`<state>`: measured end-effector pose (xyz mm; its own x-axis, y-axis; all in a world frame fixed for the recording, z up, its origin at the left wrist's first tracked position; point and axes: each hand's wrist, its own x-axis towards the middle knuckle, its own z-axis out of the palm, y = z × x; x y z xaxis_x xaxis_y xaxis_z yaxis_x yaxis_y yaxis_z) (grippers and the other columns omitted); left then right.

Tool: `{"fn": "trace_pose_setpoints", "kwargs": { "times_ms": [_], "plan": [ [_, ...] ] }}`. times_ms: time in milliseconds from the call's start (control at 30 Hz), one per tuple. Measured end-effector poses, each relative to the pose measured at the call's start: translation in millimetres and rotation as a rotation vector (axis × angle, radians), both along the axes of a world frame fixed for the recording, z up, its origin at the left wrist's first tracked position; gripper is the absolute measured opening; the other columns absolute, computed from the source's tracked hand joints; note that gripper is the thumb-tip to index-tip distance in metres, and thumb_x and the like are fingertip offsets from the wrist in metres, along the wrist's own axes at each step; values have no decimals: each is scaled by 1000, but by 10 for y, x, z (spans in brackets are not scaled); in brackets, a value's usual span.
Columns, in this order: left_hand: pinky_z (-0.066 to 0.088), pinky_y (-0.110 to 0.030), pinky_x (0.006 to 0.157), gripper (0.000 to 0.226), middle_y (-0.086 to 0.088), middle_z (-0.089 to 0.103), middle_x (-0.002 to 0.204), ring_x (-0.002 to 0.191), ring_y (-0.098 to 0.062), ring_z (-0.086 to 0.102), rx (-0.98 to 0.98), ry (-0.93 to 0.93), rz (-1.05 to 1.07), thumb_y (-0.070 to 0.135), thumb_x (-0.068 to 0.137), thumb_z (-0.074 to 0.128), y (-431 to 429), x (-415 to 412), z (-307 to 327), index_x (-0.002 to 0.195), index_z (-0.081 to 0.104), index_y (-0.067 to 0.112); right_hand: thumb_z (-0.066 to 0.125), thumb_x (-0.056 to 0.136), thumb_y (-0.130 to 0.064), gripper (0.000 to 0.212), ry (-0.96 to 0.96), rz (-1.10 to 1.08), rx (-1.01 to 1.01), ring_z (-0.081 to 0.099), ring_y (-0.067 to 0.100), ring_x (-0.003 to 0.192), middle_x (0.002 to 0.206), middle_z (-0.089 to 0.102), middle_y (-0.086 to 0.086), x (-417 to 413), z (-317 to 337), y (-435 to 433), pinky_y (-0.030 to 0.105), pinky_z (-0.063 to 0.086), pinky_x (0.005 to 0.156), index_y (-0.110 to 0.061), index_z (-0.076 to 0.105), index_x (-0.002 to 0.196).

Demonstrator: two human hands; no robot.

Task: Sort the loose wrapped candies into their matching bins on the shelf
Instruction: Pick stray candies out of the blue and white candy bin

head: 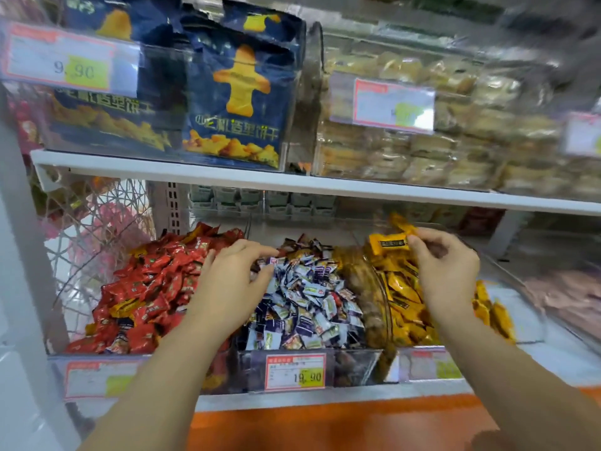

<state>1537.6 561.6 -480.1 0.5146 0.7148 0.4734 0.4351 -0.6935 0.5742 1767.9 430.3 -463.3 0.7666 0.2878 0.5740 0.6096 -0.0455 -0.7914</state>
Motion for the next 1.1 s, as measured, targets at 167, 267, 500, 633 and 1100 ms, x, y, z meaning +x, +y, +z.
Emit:
{"fn": "trace_pose_setpoints", "kwargs": {
  "times_ms": [167,267,500,633,1100],
  "plan": [
    [38,-56,101,19,14,52,102,98,-19,57,-19,-14,32,24,90,61,-19,39,12,107,67,29,65,86,-14,15,-40,-53,-224,60,20,98,101,68,4,206,-46,-122,31,45,88,-16,68,101],
    [35,-55,104,20,12,56,107,105,-18,56,-25,-11,48,23,90,60,36,13,5,108,67,28,65,87,-13,18,-170,31,-258,56,10,99,105,66,-1,45,2,-11,17,37,86,-15,68,104],
    [34,-49,107,22,13,57,117,115,-12,51,-39,12,86,27,91,57,181,-55,-47,111,65,30,59,91,-12,31,-280,354,-518,59,9,104,119,64,-2,-363,73,687,15,39,91,-15,62,122],
    [31,-48,109,23,17,54,118,117,-9,49,-62,39,72,30,92,55,242,-52,-64,113,63,33,49,96,-16,38,-447,388,-981,56,19,113,130,57,0,-242,110,1006,27,44,94,-24,49,133],
    [28,-45,112,22,25,43,111,119,-4,45,-149,21,42,32,94,52,312,-37,-83,115,59,37,54,94,-24,39,-420,561,-1246,54,22,110,129,55,8,-135,-18,1521,26,42,84,-13,51,131]
  ]
}}
